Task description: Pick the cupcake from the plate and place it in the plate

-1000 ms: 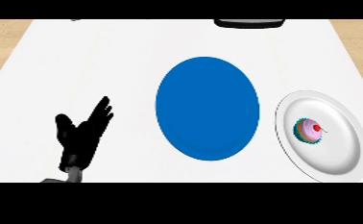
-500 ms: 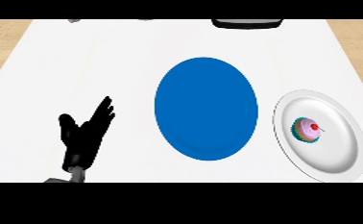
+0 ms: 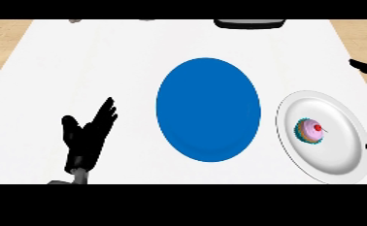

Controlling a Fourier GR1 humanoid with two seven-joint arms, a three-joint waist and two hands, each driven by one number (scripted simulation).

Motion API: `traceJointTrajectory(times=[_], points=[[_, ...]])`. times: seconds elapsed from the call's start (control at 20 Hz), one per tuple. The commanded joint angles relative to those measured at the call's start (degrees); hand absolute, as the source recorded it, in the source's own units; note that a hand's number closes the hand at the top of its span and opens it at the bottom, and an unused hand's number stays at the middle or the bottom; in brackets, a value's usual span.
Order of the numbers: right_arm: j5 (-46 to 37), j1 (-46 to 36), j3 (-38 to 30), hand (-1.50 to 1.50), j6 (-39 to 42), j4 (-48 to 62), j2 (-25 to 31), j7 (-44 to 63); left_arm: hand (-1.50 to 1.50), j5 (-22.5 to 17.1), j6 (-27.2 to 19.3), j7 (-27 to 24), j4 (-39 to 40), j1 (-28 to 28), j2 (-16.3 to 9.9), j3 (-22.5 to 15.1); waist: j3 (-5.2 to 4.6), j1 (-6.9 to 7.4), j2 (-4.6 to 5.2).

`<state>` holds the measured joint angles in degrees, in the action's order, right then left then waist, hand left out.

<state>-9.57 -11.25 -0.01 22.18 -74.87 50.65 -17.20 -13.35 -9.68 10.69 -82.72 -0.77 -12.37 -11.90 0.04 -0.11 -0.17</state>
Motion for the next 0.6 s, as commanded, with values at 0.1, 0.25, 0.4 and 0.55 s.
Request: traceJointTrajectory(times=[0.1,0.25,0.4,0.55], points=[[-3.81,3.38,-0.04,-1.50,2.63,-2.32,-2.19,3.47,0.00,1.06,-0.49,2.80,-0.99,1.35,1.31,1.02,-0.04,-0.01,0.12],[-7.94,3.63,2.14,-1.50,0.30,-3.28,-7.45,4.78,0.00,2.33,0.60,-0.45,3.12,1.75,2.70,1.38,-0.05,0.02,0.17],[-6.93,5.65,0.13,-1.50,4.17,-10.10,-8.46,9.16,0.00,2.67,2.29,-1.20,1.30,-1.35,2.28,1.87,-0.06,0.02,0.11],[-9.00,8.45,-1.22,-1.50,4.00,-11.83,-9.56,7.58,0.00,2.14,4.71,-2.99,7.42,2.06,2.21,4.76,-0.06,-0.18,0.13]])
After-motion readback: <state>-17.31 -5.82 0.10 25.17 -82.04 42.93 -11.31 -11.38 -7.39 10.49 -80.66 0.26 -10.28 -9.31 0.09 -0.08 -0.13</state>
